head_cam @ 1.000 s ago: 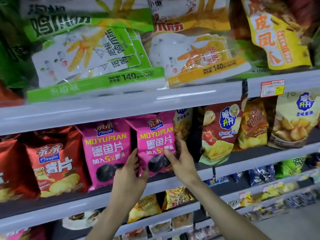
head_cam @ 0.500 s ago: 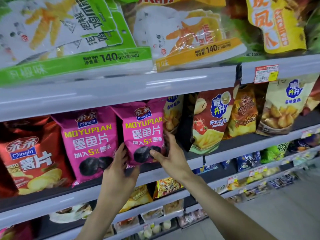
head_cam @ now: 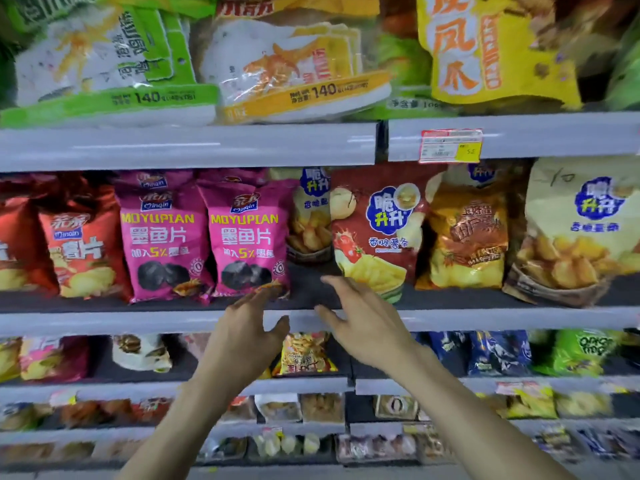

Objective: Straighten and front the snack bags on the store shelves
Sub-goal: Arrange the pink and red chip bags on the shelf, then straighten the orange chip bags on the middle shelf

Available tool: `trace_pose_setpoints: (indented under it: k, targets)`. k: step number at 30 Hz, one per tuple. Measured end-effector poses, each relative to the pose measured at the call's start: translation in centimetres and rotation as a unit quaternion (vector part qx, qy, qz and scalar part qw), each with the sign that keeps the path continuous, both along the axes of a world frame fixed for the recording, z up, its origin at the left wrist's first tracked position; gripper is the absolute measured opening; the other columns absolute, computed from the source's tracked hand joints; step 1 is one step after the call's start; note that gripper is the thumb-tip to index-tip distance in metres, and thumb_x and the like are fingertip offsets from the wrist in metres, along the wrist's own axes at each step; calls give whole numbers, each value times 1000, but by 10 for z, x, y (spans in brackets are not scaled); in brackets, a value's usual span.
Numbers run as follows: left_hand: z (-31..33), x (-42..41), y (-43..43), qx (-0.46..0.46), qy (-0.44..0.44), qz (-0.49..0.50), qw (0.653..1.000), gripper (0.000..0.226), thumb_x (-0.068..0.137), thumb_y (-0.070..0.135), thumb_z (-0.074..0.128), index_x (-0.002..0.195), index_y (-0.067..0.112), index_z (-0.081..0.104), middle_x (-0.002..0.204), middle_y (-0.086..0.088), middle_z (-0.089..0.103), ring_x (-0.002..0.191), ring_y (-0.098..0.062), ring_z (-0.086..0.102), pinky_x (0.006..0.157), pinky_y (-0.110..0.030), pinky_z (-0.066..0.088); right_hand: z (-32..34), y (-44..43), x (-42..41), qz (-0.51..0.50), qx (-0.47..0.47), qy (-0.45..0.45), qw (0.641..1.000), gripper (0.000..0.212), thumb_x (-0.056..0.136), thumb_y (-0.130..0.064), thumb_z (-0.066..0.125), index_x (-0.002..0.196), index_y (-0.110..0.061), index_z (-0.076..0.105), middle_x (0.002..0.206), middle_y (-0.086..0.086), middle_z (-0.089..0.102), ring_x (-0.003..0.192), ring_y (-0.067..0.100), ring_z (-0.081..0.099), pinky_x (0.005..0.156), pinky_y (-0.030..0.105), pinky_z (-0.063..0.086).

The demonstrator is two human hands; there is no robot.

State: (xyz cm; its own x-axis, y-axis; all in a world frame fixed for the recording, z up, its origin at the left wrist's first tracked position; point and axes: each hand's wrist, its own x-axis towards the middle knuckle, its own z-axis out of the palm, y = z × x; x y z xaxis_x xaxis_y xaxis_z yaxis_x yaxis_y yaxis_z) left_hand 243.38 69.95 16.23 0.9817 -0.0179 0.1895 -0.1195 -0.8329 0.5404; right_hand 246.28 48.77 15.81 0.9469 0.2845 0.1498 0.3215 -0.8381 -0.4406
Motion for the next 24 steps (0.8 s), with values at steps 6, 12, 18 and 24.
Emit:
trace_pose_setpoints:
  k: [6,12,18,24]
  targets:
    - [-6,-17,-103,11,17,-15,1000,56,99,41,67,152,29,51,143,8,63,125,-17,62,90,-37,55,3,-101,-28,-32,-22,-33,999,49,105,-51,50,150,-34,41,143,-5,57,129,22,54,91,39,51]
    - [-2,-1,-182,30,22,-56,998,56,99,40,67,152,30,53,131,3,70,117,-23,66,90,-38,56,4,-195,-41,-131,-8,-44,990,53,105,-52,49,152,-29,44,142,-3,59,131,21,52,93,37,48]
    - [-6,39,-248,-31,33,-127,991,83,98,34,72,166,22,26,155,-3,52,131,-28,58,92,-31,46,5,-262,-42,-219,65,-68,971,46,102,-44,57,146,-30,50,143,-5,57,132,20,52,91,39,49]
    - [-22,86,-298,-179,87,-92,976,91,87,40,77,161,21,27,142,-2,46,139,-35,45,101,-42,42,6,-337,-22,-300,110,-135,938,57,99,-49,60,147,-25,41,145,-5,45,121,23,59,89,40,53]
